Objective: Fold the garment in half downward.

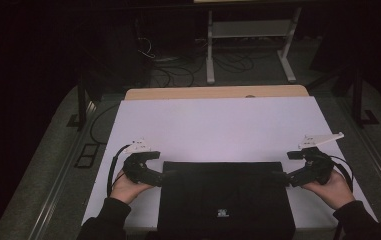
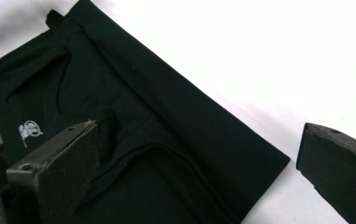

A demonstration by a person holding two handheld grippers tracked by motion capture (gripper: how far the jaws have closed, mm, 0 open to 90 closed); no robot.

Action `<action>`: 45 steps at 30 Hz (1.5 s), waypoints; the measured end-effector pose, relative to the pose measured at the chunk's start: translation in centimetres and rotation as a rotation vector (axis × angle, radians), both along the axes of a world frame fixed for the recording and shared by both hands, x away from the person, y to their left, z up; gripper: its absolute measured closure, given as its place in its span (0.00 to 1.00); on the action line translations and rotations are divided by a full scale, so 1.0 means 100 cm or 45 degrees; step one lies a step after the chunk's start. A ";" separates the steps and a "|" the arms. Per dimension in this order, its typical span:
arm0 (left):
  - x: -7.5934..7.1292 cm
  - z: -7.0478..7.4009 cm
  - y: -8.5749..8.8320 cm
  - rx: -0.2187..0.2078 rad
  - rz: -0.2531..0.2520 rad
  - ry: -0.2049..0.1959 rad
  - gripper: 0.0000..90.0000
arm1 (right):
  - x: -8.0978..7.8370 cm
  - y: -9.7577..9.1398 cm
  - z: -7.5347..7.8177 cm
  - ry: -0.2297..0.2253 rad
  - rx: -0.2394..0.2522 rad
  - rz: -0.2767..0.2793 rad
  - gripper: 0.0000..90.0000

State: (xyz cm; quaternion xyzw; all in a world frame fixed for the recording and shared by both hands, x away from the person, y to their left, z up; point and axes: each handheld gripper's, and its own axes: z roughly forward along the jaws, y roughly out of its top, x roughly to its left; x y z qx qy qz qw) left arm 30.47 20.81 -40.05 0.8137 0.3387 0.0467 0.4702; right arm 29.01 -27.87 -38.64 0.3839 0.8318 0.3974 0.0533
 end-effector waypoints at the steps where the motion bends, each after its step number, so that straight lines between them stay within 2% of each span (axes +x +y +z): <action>1: 0.000 -0.001 0.001 0.003 0.007 0.005 0.00 | 0.001 -0.001 -0.001 0.000 0.000 -0.001 0.00; 4: 0.002 -0.006 0.003 -0.007 0.000 0.024 0.00 | 0.002 -0.003 -0.004 0.003 0.002 -0.012 0.00; 8: 0.002 -0.009 0.002 0.011 -0.008 0.020 0.00 | 0.004 -0.006 -0.007 0.000 0.015 -0.015 0.00; 16: 0.007 -0.012 0.003 0.010 -0.005 0.012 0.00 | 0.008 -0.012 -0.014 0.015 0.029 -0.041 0.00; 21: 0.010 -0.015 0.004 0.013 0.007 0.016 0.00 | 0.011 -0.013 -0.018 0.024 0.018 -0.054 0.00; 32: 0.021 -0.026 0.002 0.063 -0.002 0.029 0.00 | 0.022 -0.013 -0.027 0.043 -0.012 -0.061 0.00; 37: 0.029 -0.032 0.004 0.052 0.004 0.049 0.00 | 0.028 -0.016 -0.032 0.060 -0.020 -0.077 0.00; 45: 0.034 -0.038 0.002 0.058 -0.011 0.073 0.00 | 0.039 -0.019 -0.041 0.088 -0.027 -0.067 0.06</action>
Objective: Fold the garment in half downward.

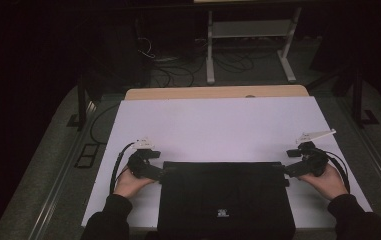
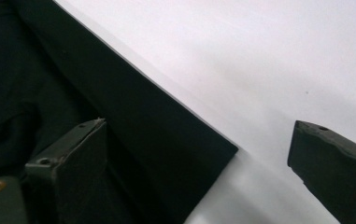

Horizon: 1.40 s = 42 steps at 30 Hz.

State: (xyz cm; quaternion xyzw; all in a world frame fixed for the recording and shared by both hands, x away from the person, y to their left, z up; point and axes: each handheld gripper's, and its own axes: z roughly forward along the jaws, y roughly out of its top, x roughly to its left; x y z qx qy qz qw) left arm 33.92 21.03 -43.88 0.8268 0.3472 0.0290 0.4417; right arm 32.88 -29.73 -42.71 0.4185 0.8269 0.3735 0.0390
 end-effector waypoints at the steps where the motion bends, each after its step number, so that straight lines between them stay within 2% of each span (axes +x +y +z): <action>1: 0.000 0.000 0.000 -0.002 -0.003 0.001 0.00 | 0.002 0.000 -0.002 0.008 -0.002 0.002 0.08; 6: 0.003 -0.004 0.000 0.010 -0.011 0.013 0.00 | 0.007 -0.003 -0.008 0.036 -0.002 0.014 0.14; 15: 0.007 -0.011 -0.003 0.031 -0.030 0.039 0.00 | 0.013 -0.004 -0.014 0.060 -0.016 0.033 0.19; 18: 0.007 -0.010 -0.002 0.029 -0.036 0.038 0.06 | 0.013 -0.003 -0.015 0.064 -0.018 0.043 0.22; 21: 0.008 -0.010 -0.002 0.034 -0.033 0.044 0.14 | 0.013 -0.004 -0.015 0.068 -0.008 0.057 0.30; 25: 0.009 -0.012 0.000 0.028 -0.027 0.059 0.19 | 0.013 -0.004 -0.016 0.073 -0.011 0.056 0.39; 29: 0.011 -0.012 0.001 0.017 -0.030 0.072 0.28 | 0.012 -0.002 -0.017 0.079 -0.025 0.074 0.49; 34: 0.014 -0.013 0.004 -0.002 -0.014 0.094 0.48 | 0.012 0.000 -0.017 0.100 -0.013 0.090 0.60; 38: 0.014 -0.013 0.003 0.015 -0.028 0.097 0.63 | 0.013 0.000 -0.018 0.126 0.005 0.094 0.76; 42: 0.013 -0.012 -0.001 0.052 -0.039 0.085 0.76 | 0.012 0.003 -0.018 0.138 0.011 0.101 0.86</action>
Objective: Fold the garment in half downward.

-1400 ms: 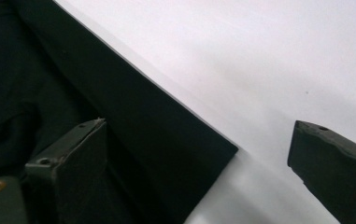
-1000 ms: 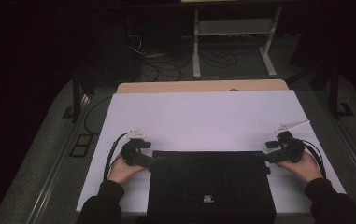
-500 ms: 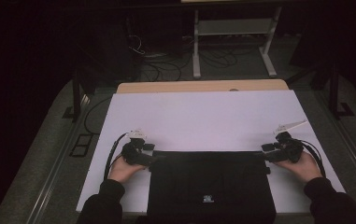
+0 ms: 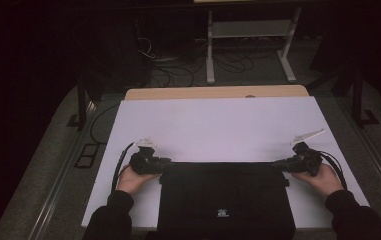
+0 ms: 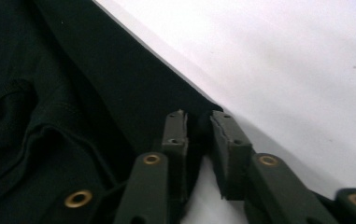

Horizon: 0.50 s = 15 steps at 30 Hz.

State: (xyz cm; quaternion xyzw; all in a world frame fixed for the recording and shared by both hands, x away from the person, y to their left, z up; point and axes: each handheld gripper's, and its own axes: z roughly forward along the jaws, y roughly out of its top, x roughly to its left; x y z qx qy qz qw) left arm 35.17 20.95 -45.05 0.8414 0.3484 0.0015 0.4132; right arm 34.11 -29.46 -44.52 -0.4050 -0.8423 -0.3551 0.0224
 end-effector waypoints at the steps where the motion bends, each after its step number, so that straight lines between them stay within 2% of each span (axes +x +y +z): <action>1: 0.000 0.001 -0.001 0.019 -0.010 0.006 0.80 | 0.000 0.000 0.001 0.000 -0.002 -0.005 0.88; 5: -0.002 0.005 -0.005 0.069 -0.029 -0.010 0.92 | -0.001 0.000 0.003 -0.003 0.019 -0.015 0.93; 11: -0.006 0.013 -0.010 0.129 -0.020 -0.048 0.95 | -0.005 0.002 0.005 -0.034 -0.019 -0.032 0.94; 15: -0.008 0.018 -0.012 0.178 -0.014 -0.106 0.95 | -0.008 0.004 0.008 -0.073 -0.049 -0.044 0.95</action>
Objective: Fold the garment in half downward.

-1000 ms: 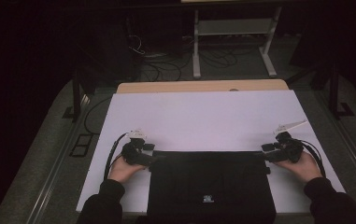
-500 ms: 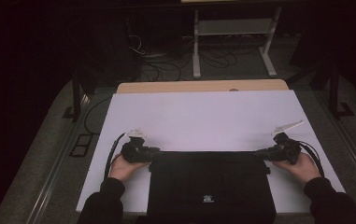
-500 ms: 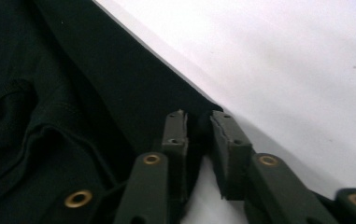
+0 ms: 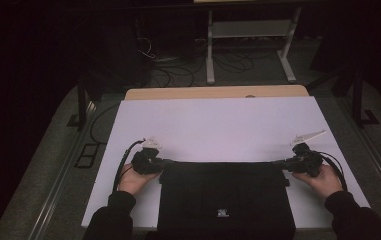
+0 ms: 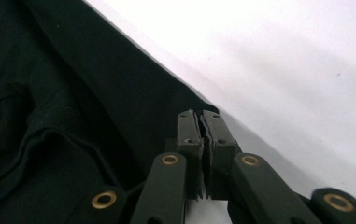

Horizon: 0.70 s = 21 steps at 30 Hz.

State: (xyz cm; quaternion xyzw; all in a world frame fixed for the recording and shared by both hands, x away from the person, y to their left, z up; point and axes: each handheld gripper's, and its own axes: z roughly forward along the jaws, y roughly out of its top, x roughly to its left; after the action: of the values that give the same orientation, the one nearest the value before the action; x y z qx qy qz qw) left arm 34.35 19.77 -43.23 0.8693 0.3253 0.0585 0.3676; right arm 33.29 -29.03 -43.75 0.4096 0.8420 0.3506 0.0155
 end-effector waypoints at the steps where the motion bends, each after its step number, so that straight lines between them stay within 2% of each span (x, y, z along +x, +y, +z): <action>1: 0.000 0.001 0.000 0.013 -0.003 -0.015 0.95 | -0.001 0.000 0.001 -0.010 -0.007 -0.008 0.95; 5: 0.000 0.003 -0.002 0.047 0.007 -0.044 0.95 | -0.002 -0.001 0.006 -0.056 -0.014 -0.048 0.95; 8: 0.002 0.005 -0.001 0.051 0.010 -0.046 0.95 | -0.002 0.001 0.007 -0.079 -0.029 -0.063 0.95; 14: 0.005 0.008 -0.002 0.051 0.020 -0.056 0.95 | 0.000 0.003 0.009 -0.095 -0.052 -0.077 0.95; 21: 0.009 0.019 0.000 0.030 0.049 -0.097 0.95 | 0.002 0.005 0.019 -0.165 -0.095 -0.103 0.95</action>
State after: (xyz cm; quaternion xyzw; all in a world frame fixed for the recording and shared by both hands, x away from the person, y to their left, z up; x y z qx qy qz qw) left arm 35.28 19.74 -41.34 0.8642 0.3271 0.1026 0.3683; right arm 33.53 -28.55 -41.86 0.4190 0.8344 0.3440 0.0994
